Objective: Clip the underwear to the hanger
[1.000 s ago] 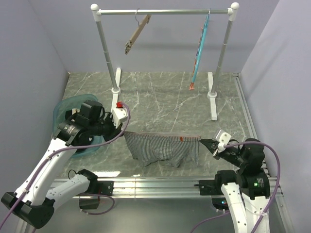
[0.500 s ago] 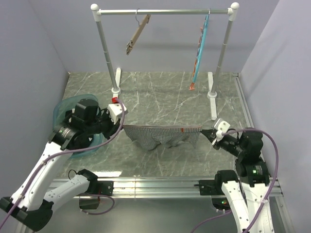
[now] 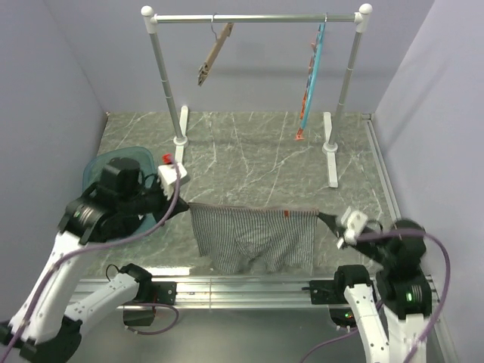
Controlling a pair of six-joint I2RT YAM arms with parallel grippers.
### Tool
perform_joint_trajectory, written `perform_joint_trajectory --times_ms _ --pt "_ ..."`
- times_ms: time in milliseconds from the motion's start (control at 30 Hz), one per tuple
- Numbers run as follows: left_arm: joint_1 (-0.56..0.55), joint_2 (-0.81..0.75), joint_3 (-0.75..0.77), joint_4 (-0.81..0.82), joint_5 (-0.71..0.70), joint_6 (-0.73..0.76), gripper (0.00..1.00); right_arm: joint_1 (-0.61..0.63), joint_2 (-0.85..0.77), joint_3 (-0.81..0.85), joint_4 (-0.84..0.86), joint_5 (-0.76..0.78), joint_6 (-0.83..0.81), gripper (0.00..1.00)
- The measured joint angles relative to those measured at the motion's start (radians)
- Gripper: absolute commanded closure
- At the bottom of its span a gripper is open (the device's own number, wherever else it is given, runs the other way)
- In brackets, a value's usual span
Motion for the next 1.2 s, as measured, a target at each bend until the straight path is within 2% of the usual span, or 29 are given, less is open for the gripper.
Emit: perform_joint_trajectory --times_ms 100,233,267,300,367,400,433,467,500,567,600,767,900,1000,1133,1200 --pt "0.002 0.133 0.005 0.005 -0.004 -0.027 1.00 0.000 0.164 -0.020 0.030 0.043 -0.008 1.00" --pt "0.005 0.406 0.002 0.062 -0.052 -0.068 1.00 0.020 0.469 -0.113 0.133 0.140 -0.023 1.00" --pt "0.006 0.477 0.002 0.081 -0.072 -0.075 0.99 0.033 0.528 -0.134 0.158 0.165 -0.024 0.96" --pt "0.008 0.562 0.001 0.104 -0.096 -0.085 0.94 0.056 0.603 -0.159 0.196 0.200 -0.027 0.88" --pt "0.013 0.703 0.002 0.145 -0.144 -0.108 0.88 0.108 0.741 -0.188 0.249 0.272 -0.019 0.70" --pt "0.018 0.775 0.004 0.161 -0.169 -0.124 0.80 0.131 0.812 -0.192 0.277 0.306 -0.012 0.55" --pt "0.021 0.834 0.011 0.173 -0.191 -0.135 0.76 0.146 0.861 -0.188 0.299 0.331 0.000 0.50" --pt "0.026 0.878 0.018 0.183 -0.209 -0.150 0.72 0.157 0.918 -0.180 0.323 0.360 0.009 0.48" --pt "0.035 0.932 0.032 0.188 -0.226 -0.164 0.64 0.160 0.964 -0.167 0.340 0.384 0.013 0.46" --pt "0.053 0.988 0.061 0.193 -0.242 -0.181 0.55 0.160 1.039 -0.136 0.366 0.446 0.025 0.43" --pt "0.063 0.999 0.074 0.196 -0.249 -0.189 0.46 0.160 1.054 -0.126 0.375 0.477 0.027 0.41" --pt "0.093 0.952 0.097 0.206 -0.288 -0.213 0.42 0.160 1.022 -0.096 0.372 0.589 0.013 0.44" --pt "0.085 0.811 0.010 0.228 -0.218 -0.175 0.49 0.180 0.973 -0.091 0.302 0.574 -0.022 0.53" --pt "0.026 0.723 -0.061 0.224 -0.168 -0.135 0.54 0.254 0.968 -0.091 0.226 0.563 -0.054 0.55" --pt "-0.121 0.714 -0.119 0.244 -0.151 -0.090 0.59 0.373 1.003 -0.092 0.151 0.556 -0.072 0.58" --pt "-0.154 0.738 -0.130 0.242 -0.148 -0.079 0.60 0.415 1.045 -0.093 0.141 0.561 -0.072 0.59"
